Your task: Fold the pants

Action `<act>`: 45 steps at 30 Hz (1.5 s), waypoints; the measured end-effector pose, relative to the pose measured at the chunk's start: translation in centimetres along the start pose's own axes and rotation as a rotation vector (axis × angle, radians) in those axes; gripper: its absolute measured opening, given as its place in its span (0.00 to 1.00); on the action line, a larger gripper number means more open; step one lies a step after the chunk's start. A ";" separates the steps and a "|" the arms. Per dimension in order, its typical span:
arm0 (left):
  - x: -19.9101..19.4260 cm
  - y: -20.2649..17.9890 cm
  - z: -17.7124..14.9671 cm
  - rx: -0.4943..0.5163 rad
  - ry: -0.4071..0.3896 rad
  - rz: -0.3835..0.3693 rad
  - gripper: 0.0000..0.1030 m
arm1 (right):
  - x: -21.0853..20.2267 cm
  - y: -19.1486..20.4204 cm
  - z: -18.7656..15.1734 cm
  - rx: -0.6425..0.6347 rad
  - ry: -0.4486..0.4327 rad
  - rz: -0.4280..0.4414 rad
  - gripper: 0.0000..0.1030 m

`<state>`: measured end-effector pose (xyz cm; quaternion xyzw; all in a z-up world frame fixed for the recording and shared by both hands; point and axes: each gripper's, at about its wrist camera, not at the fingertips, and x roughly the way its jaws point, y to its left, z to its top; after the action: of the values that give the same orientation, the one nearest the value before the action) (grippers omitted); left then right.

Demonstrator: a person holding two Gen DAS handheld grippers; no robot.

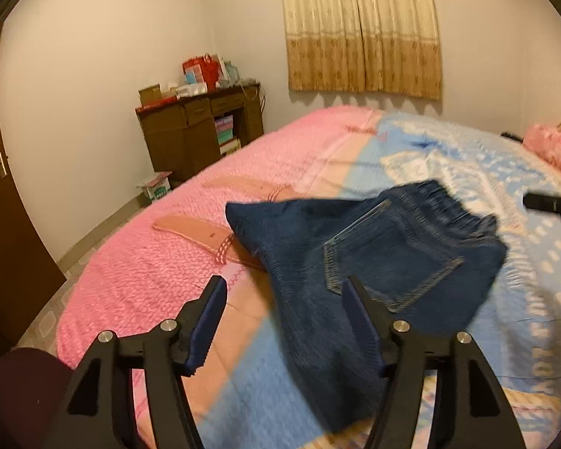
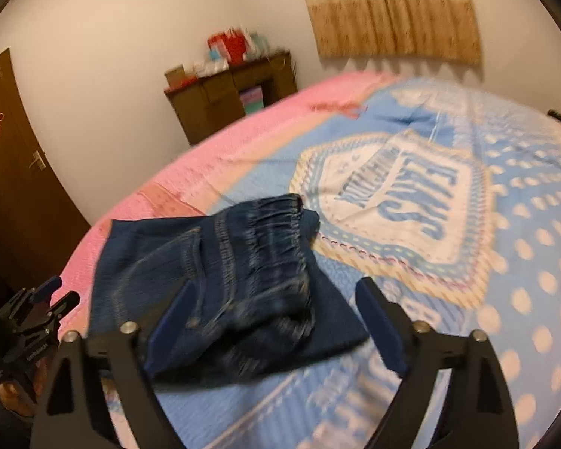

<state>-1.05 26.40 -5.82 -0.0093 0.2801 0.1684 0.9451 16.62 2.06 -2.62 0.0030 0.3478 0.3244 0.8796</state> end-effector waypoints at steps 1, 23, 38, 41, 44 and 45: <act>-0.9 0.0 0.0 -0.005 -0.014 -0.003 0.65 | -1.1 0.8 -0.7 -0.010 -0.022 -0.014 0.90; -5.0 -1.7 0.5 -0.010 -0.081 -0.048 0.68 | -8.7 6.0 -5.6 -0.101 -0.158 -0.061 0.98; -4.4 -2.0 0.3 0.002 -0.058 -0.039 0.68 | -8.5 6.2 -6.2 -0.116 -0.155 -0.052 0.99; -4.2 -2.0 0.2 0.004 -0.050 -0.033 0.68 | -8.6 6.2 -6.1 -0.116 -0.160 -0.048 0.99; -4.0 -1.9 0.2 0.000 -0.035 -0.038 0.68 | -8.8 6.3 -6.1 -0.119 -0.165 -0.045 0.99; -4.0 -1.9 0.2 0.000 -0.032 -0.042 0.68 | -8.9 6.4 -6.1 -0.121 -0.168 -0.045 0.99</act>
<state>-3.46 23.38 -3.70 -0.0125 0.2645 0.1485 0.9528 4.35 0.65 -0.37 -0.0305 0.2524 0.3235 0.9114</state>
